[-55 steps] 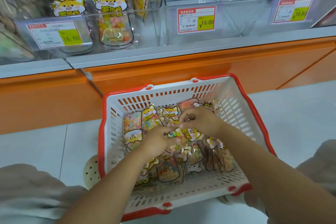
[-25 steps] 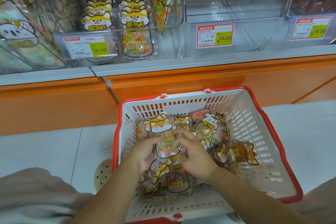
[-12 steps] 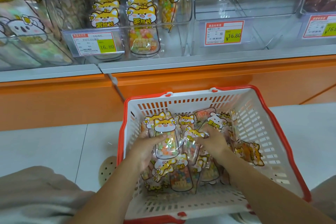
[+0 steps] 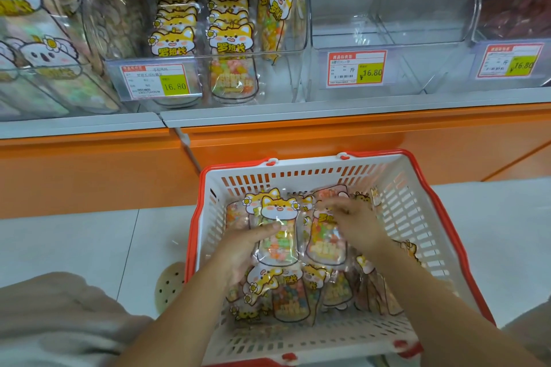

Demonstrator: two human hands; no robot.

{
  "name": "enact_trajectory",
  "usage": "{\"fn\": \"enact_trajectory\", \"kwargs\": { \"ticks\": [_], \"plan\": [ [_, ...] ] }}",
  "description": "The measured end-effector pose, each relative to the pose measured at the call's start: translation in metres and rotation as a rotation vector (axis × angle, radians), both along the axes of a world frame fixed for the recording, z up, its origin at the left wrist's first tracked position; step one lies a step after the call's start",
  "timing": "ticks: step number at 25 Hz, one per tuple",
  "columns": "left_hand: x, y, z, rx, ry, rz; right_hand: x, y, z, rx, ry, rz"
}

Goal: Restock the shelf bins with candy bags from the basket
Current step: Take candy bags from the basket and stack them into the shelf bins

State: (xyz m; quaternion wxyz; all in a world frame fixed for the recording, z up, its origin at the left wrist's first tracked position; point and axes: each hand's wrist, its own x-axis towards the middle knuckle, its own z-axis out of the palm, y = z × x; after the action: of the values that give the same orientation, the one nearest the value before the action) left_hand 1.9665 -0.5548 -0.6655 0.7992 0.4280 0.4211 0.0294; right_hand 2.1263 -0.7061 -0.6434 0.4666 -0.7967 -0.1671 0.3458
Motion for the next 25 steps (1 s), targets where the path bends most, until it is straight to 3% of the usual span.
{"fn": "enact_trajectory", "kwargs": {
  "ticks": [3,6,9,11,13,16,18,22,25],
  "plan": [
    [0.005,-0.007,0.008,0.039,0.025,-0.048,-0.022,0.013,0.006,-0.115,0.102,0.109],
    [0.007,-0.008,0.005,0.066,0.076,-0.045,-0.028,0.017,0.006,-0.192,-0.072,0.209],
    [0.009,-0.005,0.006,0.003,0.062,0.053,-0.018,0.016,0.017,-0.155,-0.157,0.079],
    [0.011,-0.004,0.007,-0.01,0.038,0.073,-0.006,0.014,0.027,-0.191,-0.332,0.07],
    [0.016,-0.008,0.012,-0.048,-0.009,0.045,-0.011,0.019,0.035,-0.224,-0.516,0.135],
    [0.019,-0.016,0.014,-0.1,-0.072,-0.084,-0.038,0.03,0.028,-0.186,-0.642,0.249],
    [0.015,-0.017,0.015,-0.074,-0.088,-0.1,-0.05,0.034,0.019,-0.179,-0.6,0.347],
    [0.007,-0.004,0.007,-0.039,-0.023,0.025,-0.038,0.027,0.027,-0.128,-0.305,0.383],
    [0.007,0.0,0.007,-0.025,0.069,0.094,-0.007,0.019,0.038,-0.032,-0.119,0.119]
  ]
}}
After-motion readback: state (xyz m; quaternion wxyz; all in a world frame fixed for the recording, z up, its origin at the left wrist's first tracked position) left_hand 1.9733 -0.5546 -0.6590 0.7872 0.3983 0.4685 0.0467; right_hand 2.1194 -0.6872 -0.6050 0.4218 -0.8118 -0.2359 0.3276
